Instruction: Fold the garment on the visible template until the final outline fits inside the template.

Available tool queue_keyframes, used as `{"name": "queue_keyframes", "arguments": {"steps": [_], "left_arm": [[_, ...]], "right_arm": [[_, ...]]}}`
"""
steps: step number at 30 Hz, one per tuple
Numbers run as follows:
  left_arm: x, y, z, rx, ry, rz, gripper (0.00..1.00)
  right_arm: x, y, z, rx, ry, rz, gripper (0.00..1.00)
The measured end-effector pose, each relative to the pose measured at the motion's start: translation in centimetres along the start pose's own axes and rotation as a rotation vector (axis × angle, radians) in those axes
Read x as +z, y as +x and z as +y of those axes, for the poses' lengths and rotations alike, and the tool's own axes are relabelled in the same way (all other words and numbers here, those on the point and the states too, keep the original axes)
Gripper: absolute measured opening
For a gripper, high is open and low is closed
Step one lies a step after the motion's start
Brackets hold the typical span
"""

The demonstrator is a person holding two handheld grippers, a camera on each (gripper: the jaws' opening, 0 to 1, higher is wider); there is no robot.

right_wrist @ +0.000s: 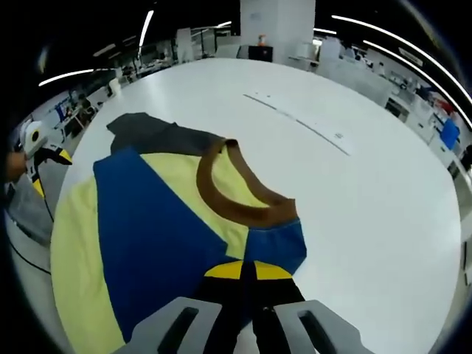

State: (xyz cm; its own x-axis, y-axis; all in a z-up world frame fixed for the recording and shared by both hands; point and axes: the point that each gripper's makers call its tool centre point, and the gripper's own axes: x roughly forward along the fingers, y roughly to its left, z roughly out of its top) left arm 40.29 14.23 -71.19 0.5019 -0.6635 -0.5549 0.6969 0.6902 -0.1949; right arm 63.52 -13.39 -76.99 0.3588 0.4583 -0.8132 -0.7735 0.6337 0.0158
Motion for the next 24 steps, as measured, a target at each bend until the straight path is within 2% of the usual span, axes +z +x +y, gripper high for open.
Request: {"name": "queue_keyframes", "arguments": {"steps": [5, 11, 24], "left_arm": [[-0.01, -0.04, -0.03, -0.001, 0.004, 0.000, 0.58], [0.49, 0.10, -0.25, -0.006, 0.010, -0.014, 0.59], [0.21, -0.17, -0.20, -0.002, 0.025, -0.007, 0.59]], "right_arm": [[-0.04, 0.17, -0.05, -0.001, 0.010, 0.009, 0.01], [-0.09, 0.12, 0.03, -0.011, -0.035, 0.010, 0.00], [0.32, -0.57, -0.25, -0.006, -0.017, -0.019, 0.00]]}}
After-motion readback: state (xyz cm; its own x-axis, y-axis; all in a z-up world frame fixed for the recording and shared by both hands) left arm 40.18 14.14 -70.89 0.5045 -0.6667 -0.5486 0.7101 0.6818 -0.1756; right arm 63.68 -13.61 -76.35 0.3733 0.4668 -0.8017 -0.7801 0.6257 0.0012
